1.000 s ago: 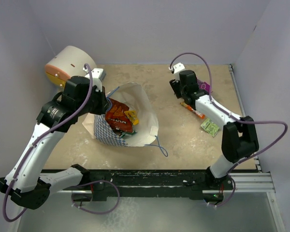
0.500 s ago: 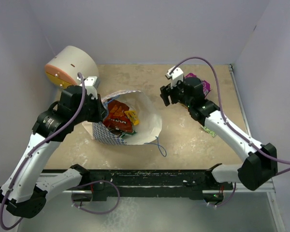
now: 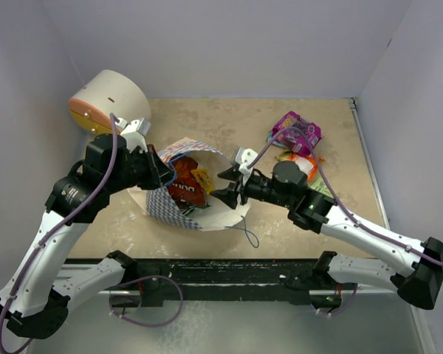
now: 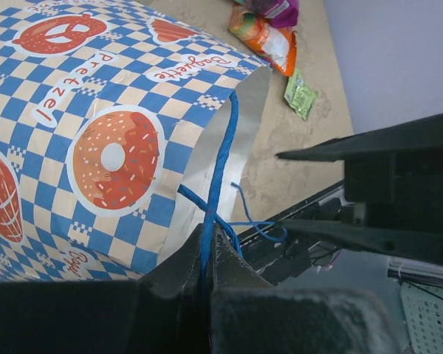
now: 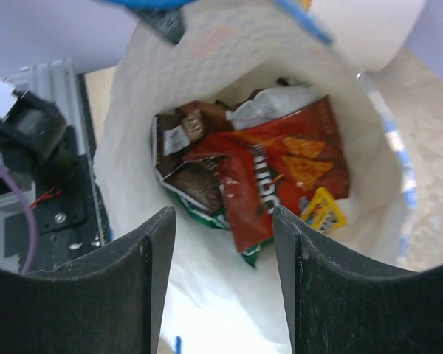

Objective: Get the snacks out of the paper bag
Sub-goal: Take out the snack from the paper bag.

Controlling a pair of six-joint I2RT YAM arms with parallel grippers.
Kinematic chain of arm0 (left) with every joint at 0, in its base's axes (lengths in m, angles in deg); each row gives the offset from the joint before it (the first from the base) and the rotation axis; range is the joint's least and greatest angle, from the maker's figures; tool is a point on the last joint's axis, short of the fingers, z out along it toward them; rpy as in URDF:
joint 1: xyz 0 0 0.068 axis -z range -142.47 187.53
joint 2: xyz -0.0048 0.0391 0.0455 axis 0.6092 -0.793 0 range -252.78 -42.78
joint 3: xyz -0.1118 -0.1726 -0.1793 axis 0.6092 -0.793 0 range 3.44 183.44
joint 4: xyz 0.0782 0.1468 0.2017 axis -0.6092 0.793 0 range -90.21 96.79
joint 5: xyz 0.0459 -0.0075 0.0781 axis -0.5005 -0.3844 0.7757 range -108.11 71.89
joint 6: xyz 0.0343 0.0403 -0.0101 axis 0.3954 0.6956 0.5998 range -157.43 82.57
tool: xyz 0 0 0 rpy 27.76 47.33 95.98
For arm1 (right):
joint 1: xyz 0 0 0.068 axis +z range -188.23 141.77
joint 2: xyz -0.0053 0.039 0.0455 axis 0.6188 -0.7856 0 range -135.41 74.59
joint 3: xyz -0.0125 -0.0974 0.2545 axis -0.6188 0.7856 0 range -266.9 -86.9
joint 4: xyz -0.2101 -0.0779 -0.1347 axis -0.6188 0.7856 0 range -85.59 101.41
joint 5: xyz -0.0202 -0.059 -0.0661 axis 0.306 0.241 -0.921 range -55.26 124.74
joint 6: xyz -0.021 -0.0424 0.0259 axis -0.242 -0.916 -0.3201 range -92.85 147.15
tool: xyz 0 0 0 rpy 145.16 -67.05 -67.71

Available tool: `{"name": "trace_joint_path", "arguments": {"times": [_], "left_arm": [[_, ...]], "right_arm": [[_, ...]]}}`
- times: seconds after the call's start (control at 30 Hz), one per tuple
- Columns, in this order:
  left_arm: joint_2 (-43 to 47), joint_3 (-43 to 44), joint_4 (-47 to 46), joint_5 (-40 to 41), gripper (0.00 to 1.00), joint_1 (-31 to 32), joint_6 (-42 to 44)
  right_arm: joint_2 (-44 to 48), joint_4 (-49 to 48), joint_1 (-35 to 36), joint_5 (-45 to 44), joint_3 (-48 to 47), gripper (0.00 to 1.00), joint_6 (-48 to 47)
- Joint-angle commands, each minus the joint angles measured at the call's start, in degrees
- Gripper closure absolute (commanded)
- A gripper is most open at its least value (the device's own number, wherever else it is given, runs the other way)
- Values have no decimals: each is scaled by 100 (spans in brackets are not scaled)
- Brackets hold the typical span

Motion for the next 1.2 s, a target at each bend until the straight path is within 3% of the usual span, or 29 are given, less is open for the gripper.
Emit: {"name": "trace_joint_path", "arguments": {"times": [0.0,0.17,0.3,0.43,0.6,0.7,0.87,1.17], "left_arm": [[129,-88,-631,-371,100,-1,-512],[318,-146,-576,-362,100,-1,-672],[403,-107,-248,-444,100,-1,-581],[439,-57,92,-500,100,-1,-361],[562,-128,268,-427,100,-1,-223],[580,-157,284,-369,100,-1,-90],[618,-369,49,-553,100,-1,207],[354,-100,125,-685,100,-1,840]], "right_arm": [[-146,-586,355,9,349,44,170],[-787,-1090,633,-337,565,49,285],[-1618,-1507,868,-1163,507,60,442],[-2424,-1681,1368,-1290,109,63,6],[-2817,-2696,1814,-741,96,57,236],[-2813,-3103,1807,-1198,297,52,607],[-2790,-3055,1773,-2743,420,35,179],[-3350,-2959,1719,-3159,229,29,-831]]}}
